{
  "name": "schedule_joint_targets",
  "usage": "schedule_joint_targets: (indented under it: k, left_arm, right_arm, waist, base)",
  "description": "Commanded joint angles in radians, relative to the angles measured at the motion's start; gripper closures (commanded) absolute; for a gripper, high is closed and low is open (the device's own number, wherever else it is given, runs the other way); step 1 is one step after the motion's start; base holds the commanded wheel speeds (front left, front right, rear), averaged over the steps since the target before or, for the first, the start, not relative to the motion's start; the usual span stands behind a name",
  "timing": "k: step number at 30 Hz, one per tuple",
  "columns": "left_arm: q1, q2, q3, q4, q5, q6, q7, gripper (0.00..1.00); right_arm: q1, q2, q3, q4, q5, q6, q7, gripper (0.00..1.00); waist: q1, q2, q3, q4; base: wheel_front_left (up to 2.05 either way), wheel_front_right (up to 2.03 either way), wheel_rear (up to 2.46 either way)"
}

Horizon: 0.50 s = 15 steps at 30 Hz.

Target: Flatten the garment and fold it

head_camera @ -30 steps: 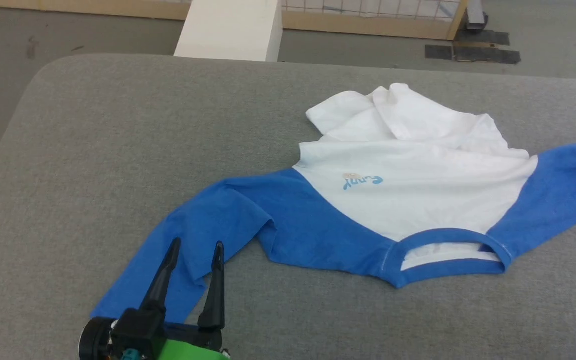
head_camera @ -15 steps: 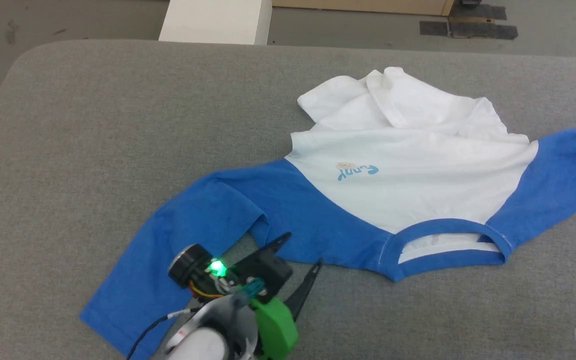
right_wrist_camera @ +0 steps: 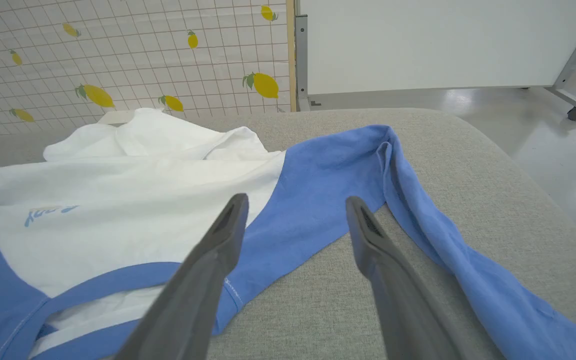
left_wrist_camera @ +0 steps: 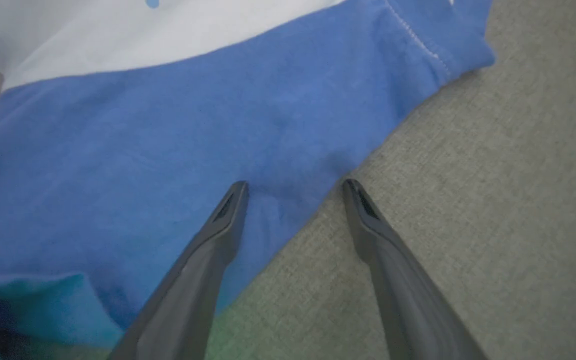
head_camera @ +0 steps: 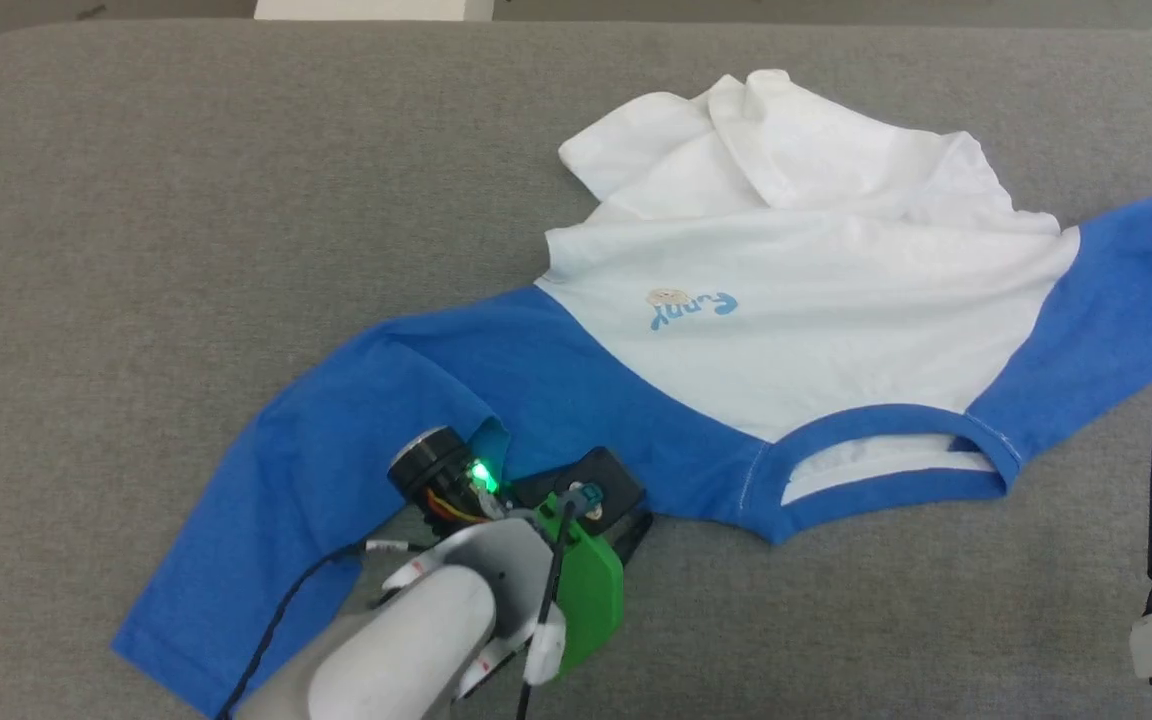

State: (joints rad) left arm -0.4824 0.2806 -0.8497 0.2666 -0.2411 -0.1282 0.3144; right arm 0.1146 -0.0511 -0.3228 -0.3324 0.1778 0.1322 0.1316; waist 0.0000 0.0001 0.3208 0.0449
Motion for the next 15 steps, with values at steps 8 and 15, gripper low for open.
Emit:
schedule_joint_targets:
  k: [8, 15]
  left_arm:
    - [0.0, 0.017, -0.001, 0.076, -0.103, 0.035, -0.1, 1.0]
    - [0.171, 0.103, 0.163, -0.074, -0.192, 0.188, -0.254, 1.0]
  right_arm:
    - [-0.023, 0.001, 0.011, 0.026, 0.0, -0.002, -0.016, 0.0]
    - [-0.026, 0.001, 0.071, 0.001, -0.054, -0.002, 0.028, 0.0]
  waist:
    - [0.0, -0.0001, -0.019, -0.008]
    - [0.0, -0.0001, -0.068, 0.027]
  base:
    - [0.0, 0.0, 0.0]
    - [0.0, 0.0, 0.0]
